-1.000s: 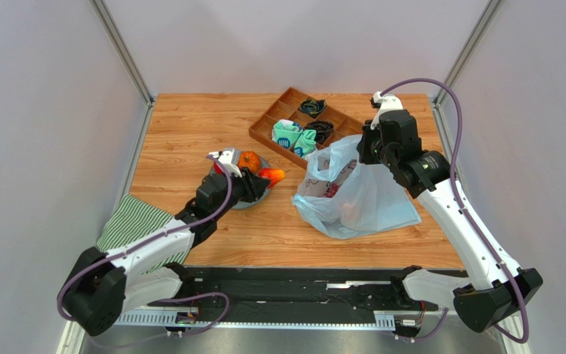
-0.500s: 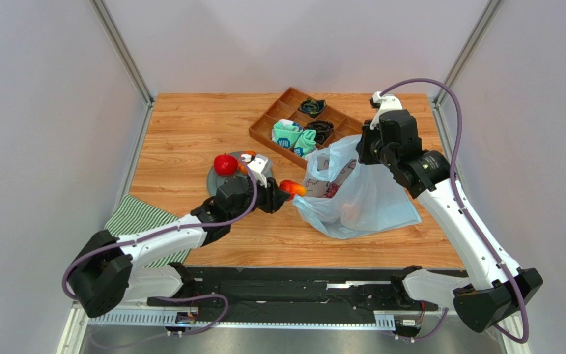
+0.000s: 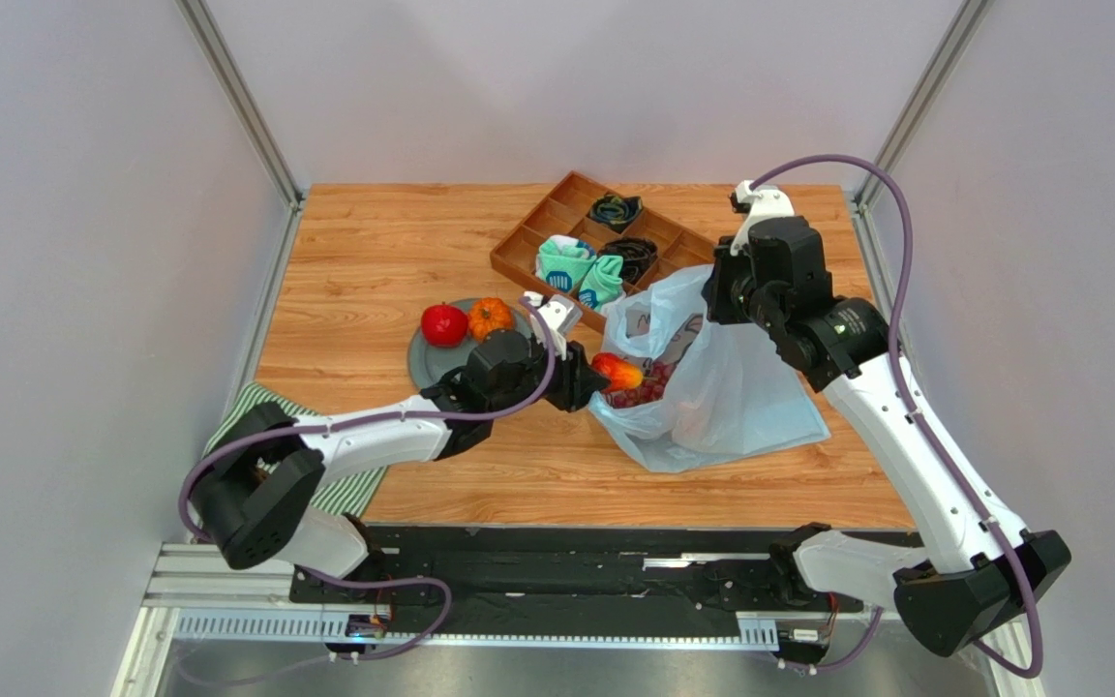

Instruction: Place the fruits into the plastic bag

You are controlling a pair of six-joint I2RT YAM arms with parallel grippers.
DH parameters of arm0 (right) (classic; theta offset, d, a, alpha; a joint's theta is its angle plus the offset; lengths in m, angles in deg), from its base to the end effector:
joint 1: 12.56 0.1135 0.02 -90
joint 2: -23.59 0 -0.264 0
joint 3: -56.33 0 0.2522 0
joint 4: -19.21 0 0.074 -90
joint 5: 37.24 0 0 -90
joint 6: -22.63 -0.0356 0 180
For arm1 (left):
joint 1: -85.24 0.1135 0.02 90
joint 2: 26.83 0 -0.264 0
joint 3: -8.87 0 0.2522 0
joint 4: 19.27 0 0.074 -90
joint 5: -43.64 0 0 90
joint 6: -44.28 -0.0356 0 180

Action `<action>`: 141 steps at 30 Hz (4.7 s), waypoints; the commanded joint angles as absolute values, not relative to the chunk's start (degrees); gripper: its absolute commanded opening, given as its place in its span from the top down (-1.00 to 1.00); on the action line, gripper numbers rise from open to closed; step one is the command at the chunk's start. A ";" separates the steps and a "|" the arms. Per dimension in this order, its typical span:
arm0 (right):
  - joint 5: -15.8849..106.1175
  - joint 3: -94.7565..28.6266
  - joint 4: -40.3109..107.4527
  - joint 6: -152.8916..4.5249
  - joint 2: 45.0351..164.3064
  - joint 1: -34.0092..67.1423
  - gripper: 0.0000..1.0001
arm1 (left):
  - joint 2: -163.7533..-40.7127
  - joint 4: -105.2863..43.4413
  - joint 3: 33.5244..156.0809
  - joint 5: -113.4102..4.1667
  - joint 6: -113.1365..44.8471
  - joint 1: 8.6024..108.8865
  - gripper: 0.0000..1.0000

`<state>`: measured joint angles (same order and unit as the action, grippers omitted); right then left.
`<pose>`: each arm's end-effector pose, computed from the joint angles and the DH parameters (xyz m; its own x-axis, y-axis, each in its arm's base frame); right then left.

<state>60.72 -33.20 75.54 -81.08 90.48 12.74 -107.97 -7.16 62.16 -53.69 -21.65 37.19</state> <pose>0.2191 0.0981 0.3928 -0.5628 -0.0064 -0.8265 -0.1911 0.9739 0.1226 0.2022 -0.2318 0.2269 -0.4999 -0.0490 -0.8647 0.6745 0.6043 -0.4242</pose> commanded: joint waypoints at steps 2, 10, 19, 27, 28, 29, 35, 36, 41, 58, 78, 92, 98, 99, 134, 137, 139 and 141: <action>60.67 -32.75 73.93 -81.69 88.45 12.58 1.00 | -113.48 0.19 68.06 -60.68 -21.38 36.82 0.43; 60.14 -32.31 73.49 -81.96 88.63 12.66 0.99 | -122.53 2.04 78.61 -64.72 -19.36 34.62 0.43; 60.40 -32.14 73.41 -81.78 88.63 12.58 1.00 | -131.15 1.43 83.54 -66.75 -17.95 33.12 0.25; 60.05 -32.49 73.40 -81.78 89.16 12.58 1.00 | -131.07 0.11 84.07 -66.40 -19.18 33.12 -0.38; 60.23 -32.40 73.32 -81.78 89.07 12.58 1.00 | -131.07 0.02 83.98 -66.40 -19.36 33.04 -0.42; 60.23 -32.49 73.32 -81.70 89.16 12.66 0.99 | -130.98 0.02 83.89 -66.23 -19.44 33.04 -0.44; 60.14 -32.40 73.40 -81.78 89.16 12.66 1.00 | -130.54 0.02 83.72 -66.22 -19.80 33.04 -0.58; 60.14 -32.49 73.32 -81.70 89.24 12.66 1.00 | -130.36 0.28 83.63 -66.31 -19.88 33.04 -0.61; 60.23 -32.49 73.32 -81.78 89.24 12.66 1.00 | -127.91 2.65 81.79 -65.96 -21.11 33.12 -0.61; 60.49 -32.23 73.41 -81.69 88.46 12.66 1.00 | -107.62 4.86 62.28 -62.72 -32.63 34.35 -0.62; 60.23 -32.05 73.67 -82.05 88.80 12.66 1.00 | -103.64 -28.19 72.55 -35.37 -33.07 52.28 -0.37; 60.76 -32.22 74.11 -81.87 88.72 12.66 1.00 | -118.84 -39.53 86.26 -37.05 -29.90 59.84 -0.09; 60.84 -32.40 74.02 -81.87 88.98 12.66 1.00 | -120.60 -40.50 87.05 -34.67 -30.61 60.02 -0.02; 60.76 -32.40 73.93 -81.78 88.98 12.49 1.00 | -121.22 -40.50 86.97 -34.58 -30.69 60.11 -0.01; 60.84 -33.02 73.84 -81.52 90.74 12.66 1.00 | -127.28 -38.91 89.34 -34.76 -30.43 60.90 0.48; 61.02 -32.93 73.76 -81.43 90.56 12.58 1.00 | -127.37 -39.09 89.17 -35.37 -30.17 60.99 0.73; 61.28 -32.93 73.84 -81.43 90.48 12.58 1.00 | -126.94 -38.65 88.73 -36.34 -30.25 60.90 0.81; 61.46 -32.93 73.76 -81.43 90.39 12.66 1.00 | -126.23 -36.82 88.03 -38.53 -31.04 60.90 0.88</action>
